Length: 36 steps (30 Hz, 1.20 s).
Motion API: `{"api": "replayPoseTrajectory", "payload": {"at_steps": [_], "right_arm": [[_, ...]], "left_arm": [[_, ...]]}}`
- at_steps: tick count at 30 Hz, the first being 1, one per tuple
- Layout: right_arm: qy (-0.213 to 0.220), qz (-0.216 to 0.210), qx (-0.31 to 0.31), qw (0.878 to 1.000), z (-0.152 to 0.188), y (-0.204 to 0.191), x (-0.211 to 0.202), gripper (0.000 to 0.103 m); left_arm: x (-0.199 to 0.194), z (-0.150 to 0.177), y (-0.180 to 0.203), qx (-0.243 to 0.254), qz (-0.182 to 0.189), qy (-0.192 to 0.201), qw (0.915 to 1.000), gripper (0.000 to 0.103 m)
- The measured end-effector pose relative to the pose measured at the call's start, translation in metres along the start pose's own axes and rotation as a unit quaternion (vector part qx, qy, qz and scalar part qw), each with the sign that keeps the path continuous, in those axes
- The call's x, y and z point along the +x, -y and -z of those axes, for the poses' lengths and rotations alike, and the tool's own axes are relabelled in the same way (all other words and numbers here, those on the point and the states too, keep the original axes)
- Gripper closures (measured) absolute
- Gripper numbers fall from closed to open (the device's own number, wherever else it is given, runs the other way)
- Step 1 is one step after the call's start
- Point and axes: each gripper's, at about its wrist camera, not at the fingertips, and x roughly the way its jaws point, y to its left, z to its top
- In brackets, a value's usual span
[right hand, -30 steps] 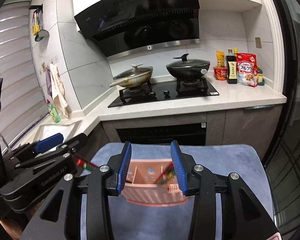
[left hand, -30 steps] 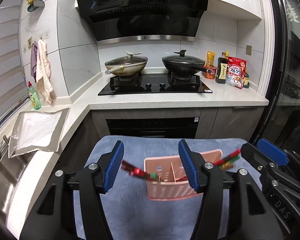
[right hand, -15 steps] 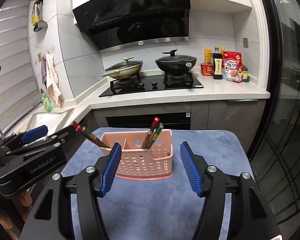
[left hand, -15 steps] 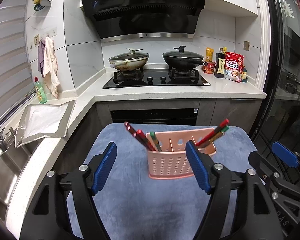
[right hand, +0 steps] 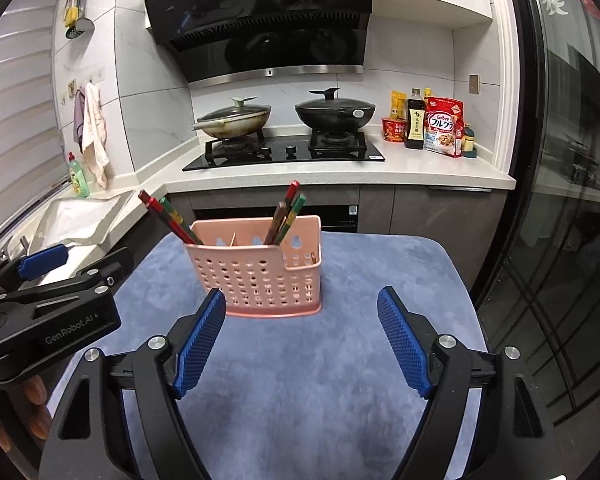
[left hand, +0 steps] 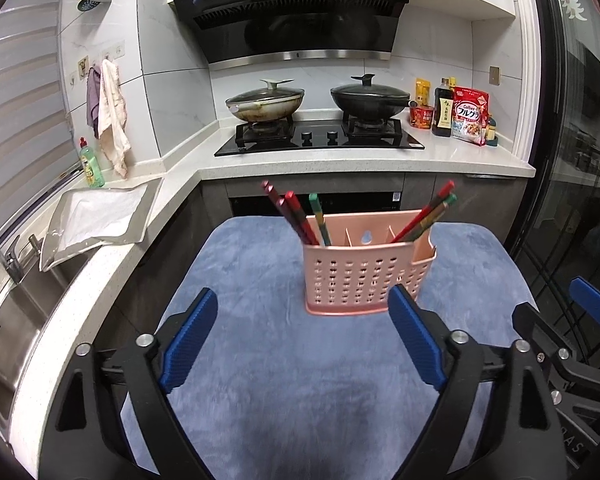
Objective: Organize utensils
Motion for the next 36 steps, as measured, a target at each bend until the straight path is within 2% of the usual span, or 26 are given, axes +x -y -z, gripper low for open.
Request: {"api": "replayPoseTrajectory", "payload": {"at_steps": [3, 15, 17, 36], "right_arm": [[-0.001, 0.002, -0.003, 1.000, 0.006, 0.000, -0.002, 0.019], [-0.022, 0.017, 0.003, 1.000, 0.027, 0.004, -0.001, 0.016], [-0.028, 0.016, 0.004, 0.999, 0.031, 0.003, 0.001, 0.007], [-0.037, 0.025, 0.014, 0.999, 0.049, 0.003, 0.007, 0.007]], "left_arm": [[-0.001, 0.006, 0.001, 0.001, -0.001, -0.005, 1.0000, 0.018], [0.003, 0.034, 0.001, -0.004, -0.007, -0.029, 0.9996, 0.010], [0.004, 0.038, 0.001, -0.005, -0.010, -0.032, 0.9994, 0.008], [0.011, 0.055, -0.003, -0.010, -0.022, -0.058, 0.9980, 0.007]]}}
